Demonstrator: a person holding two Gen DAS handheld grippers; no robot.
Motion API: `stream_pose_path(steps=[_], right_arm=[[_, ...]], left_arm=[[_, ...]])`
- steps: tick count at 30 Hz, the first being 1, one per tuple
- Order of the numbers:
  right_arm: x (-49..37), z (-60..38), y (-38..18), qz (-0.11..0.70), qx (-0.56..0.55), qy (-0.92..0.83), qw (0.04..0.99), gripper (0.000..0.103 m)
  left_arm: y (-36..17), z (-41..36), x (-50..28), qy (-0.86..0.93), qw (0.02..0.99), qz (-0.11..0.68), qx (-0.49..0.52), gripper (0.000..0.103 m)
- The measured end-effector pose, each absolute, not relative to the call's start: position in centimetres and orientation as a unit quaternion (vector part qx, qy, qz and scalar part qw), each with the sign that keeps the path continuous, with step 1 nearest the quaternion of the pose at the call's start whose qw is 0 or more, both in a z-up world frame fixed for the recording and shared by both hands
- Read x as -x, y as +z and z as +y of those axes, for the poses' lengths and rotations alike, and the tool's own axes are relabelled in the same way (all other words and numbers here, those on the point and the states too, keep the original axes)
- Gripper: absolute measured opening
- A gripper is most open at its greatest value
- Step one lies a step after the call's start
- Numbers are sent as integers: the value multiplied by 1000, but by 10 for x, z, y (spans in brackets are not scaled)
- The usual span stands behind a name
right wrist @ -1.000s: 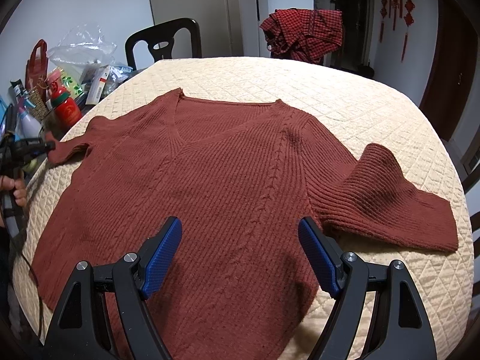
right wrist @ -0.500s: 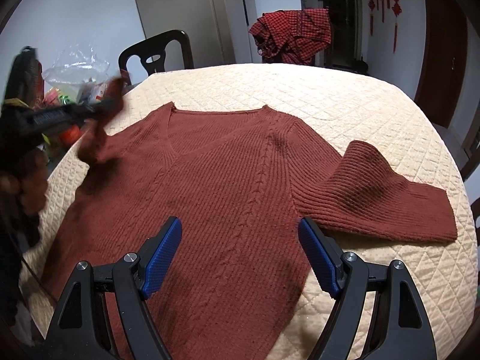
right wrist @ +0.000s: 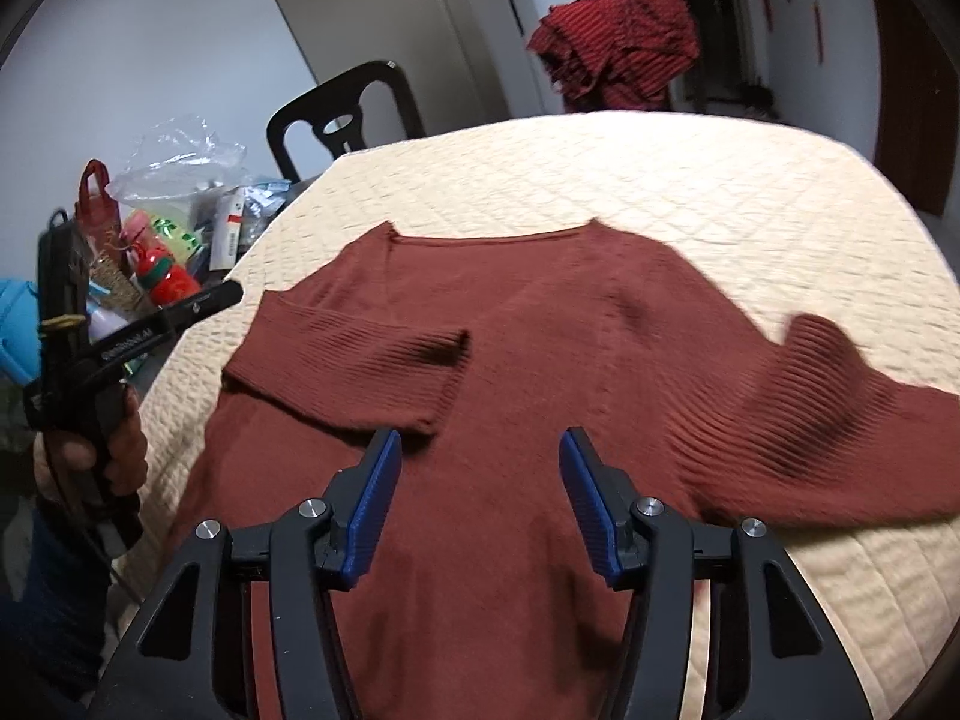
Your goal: Fold small clothes
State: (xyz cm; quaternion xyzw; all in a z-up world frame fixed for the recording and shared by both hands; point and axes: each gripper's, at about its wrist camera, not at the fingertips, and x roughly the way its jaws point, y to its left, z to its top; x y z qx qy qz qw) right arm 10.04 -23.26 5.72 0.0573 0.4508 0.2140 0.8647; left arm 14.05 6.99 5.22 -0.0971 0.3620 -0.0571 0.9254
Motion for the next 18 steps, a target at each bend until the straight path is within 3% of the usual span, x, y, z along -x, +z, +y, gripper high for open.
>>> stream_pose_path(steps=[5, 7, 10, 11, 12, 18], right_arm=[[-138, -210, 40, 478, -51, 228, 847, 49], [-152, -205, 31, 493, -54, 227, 838, 43], [-161, -197, 28, 495, -43, 227, 837, 27], [-162, -194, 29, 493, -37, 232, 838, 11], [-162, -193, 30, 492, -38, 235, 838, 5], [-172, -197, 51, 456, -61, 243, 854, 5]], left_arm=[[28, 88, -160, -44, 911, 397, 103, 45], [21, 87, -168, -45, 907, 407, 102, 37], [12, 82, -176, -56, 900, 418, 106, 22], [9, 83, -177, -59, 901, 418, 103, 15], [8, 84, -177, -59, 902, 416, 102, 14], [19, 93, -170, -73, 914, 376, 133, 10]])
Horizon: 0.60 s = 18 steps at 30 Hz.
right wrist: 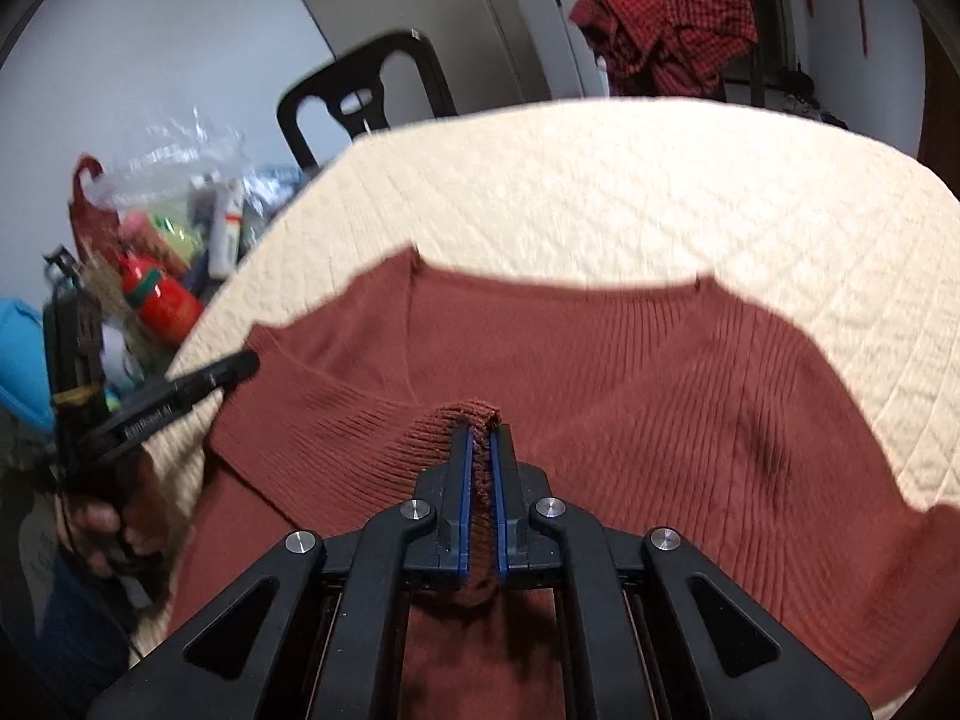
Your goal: Fold small clothes
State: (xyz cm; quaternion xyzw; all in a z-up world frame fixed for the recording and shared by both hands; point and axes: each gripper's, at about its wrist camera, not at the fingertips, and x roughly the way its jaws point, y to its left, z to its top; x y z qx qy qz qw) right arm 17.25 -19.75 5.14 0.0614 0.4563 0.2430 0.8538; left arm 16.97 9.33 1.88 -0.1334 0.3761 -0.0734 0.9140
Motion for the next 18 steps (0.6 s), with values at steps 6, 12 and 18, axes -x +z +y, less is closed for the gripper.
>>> stream_pose_path(steps=[6, 12, 18], right_arm=[[-189, -195, 27, 498, -59, 213, 839, 6], [-155, -201, 51, 461, -54, 234, 854, 6], [-146, -190, 24, 487, -20, 245, 838, 6]], left_arm=[[6, 99, -176, -60, 905, 398, 141, 14], [33, 92, -147, -67, 922, 359, 132, 14], [11, 65, -140, -84, 904, 410, 85, 14]])
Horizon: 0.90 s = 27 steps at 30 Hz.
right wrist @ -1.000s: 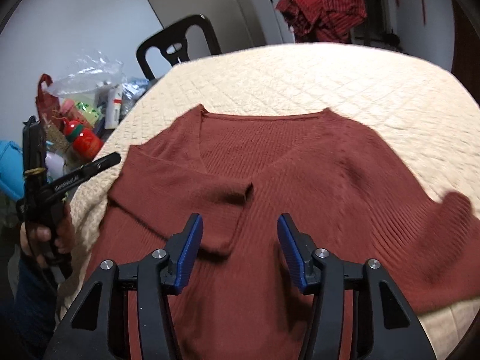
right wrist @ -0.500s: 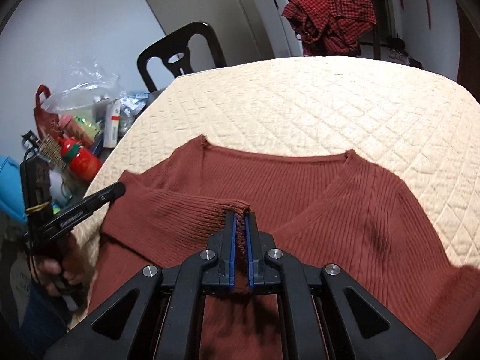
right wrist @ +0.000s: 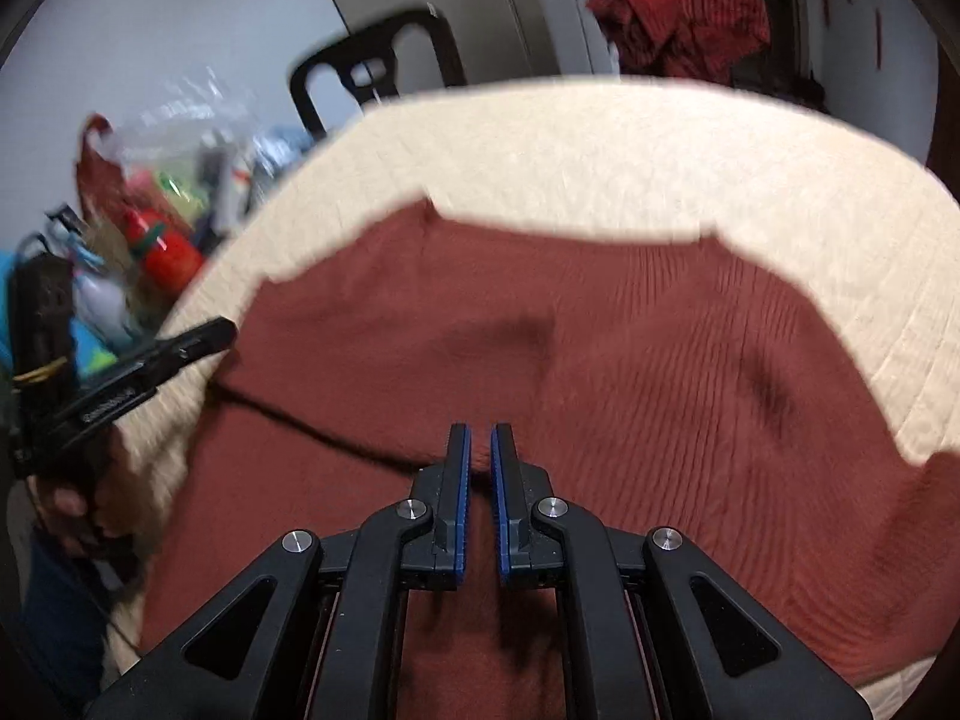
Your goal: Fold small clothes
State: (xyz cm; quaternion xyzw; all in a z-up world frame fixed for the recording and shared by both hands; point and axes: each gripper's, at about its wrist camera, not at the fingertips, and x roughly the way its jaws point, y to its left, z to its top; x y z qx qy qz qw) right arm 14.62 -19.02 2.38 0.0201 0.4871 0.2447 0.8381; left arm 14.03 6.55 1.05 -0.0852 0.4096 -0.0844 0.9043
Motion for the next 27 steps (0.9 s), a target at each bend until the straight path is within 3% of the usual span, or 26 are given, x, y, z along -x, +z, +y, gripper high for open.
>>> stream_pose_path(steps=[7, 11, 14, 22, 23, 25, 27], right_arm=[[-126, -209, 33, 481, -15, 228, 846, 6], [-102, -225, 42, 462, -30, 228, 856, 21], [-85, -234, 46, 453, -33, 222, 863, 22], [-43, -256, 48, 444, -46, 202, 872, 22], [-39, -259, 47, 444, -50, 200, 872, 25], [-33, -266, 45, 445, -56, 192, 873, 45], [-31, -270, 44, 445, -60, 188, 874, 50]], left_arm=[[20, 63, -123, -70, 910, 404, 64, 16], [31, 50, -99, -75, 913, 398, 55, 33], [37, 40, -81, -80, 914, 394, 53, 44], [39, 17, -44, -78, 919, 384, 48, 48], [37, 15, -41, -79, 917, 387, 50, 48], [33, 10, -38, -81, 914, 394, 48, 48], [32, 6, -36, -82, 913, 397, 44, 48]])
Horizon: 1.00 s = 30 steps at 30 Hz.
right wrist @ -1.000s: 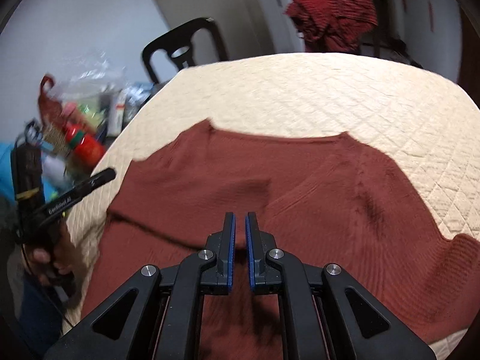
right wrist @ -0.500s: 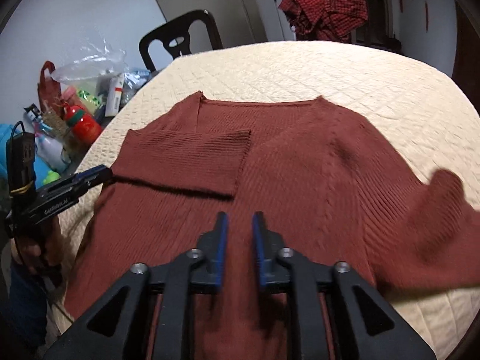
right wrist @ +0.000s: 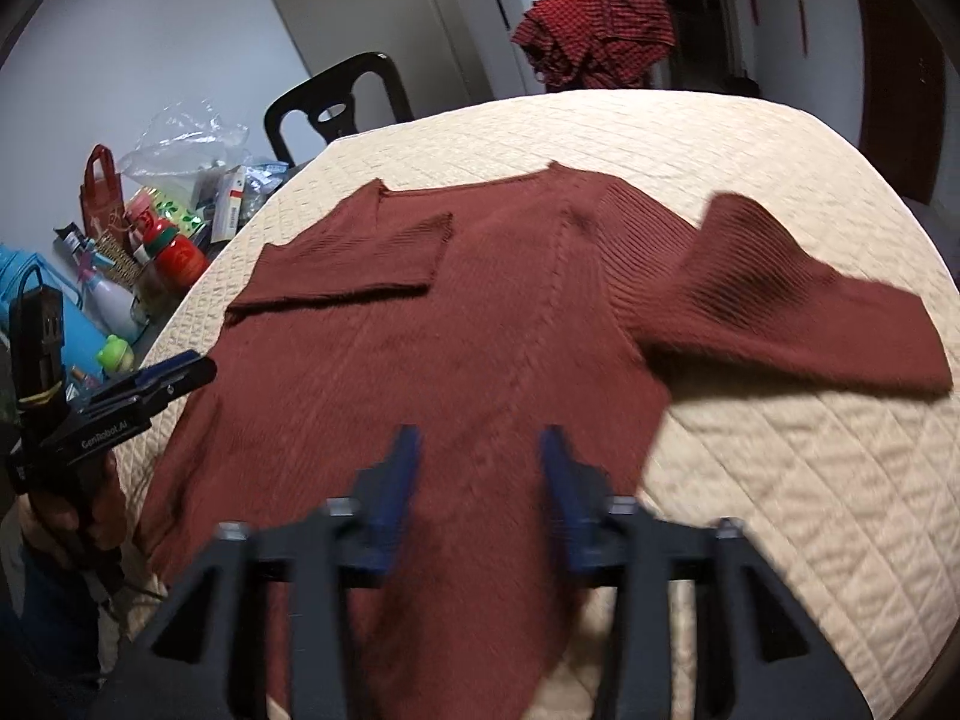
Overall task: Fold small clothes
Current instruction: 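Grasp the other sleeve cuff with the right gripper and fold it across the body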
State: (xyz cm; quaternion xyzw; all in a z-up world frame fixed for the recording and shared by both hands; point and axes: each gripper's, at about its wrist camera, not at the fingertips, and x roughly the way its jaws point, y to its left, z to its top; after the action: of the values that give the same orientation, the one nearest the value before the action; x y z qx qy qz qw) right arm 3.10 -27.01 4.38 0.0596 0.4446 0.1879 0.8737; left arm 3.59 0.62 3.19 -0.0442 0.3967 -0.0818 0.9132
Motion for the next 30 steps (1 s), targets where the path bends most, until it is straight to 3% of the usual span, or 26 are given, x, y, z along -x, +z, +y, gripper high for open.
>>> stream_pose_path(steps=[12, 30], right_arm=[[-25, -288, 48, 434, -71, 164, 883, 50], [-36, -393, 37, 426, -199, 37, 882, 50]], left_arm=[[41, -23, -41, -84, 915, 394, 34, 50], [25, -44, -68, -79, 909, 408, 10, 53]])
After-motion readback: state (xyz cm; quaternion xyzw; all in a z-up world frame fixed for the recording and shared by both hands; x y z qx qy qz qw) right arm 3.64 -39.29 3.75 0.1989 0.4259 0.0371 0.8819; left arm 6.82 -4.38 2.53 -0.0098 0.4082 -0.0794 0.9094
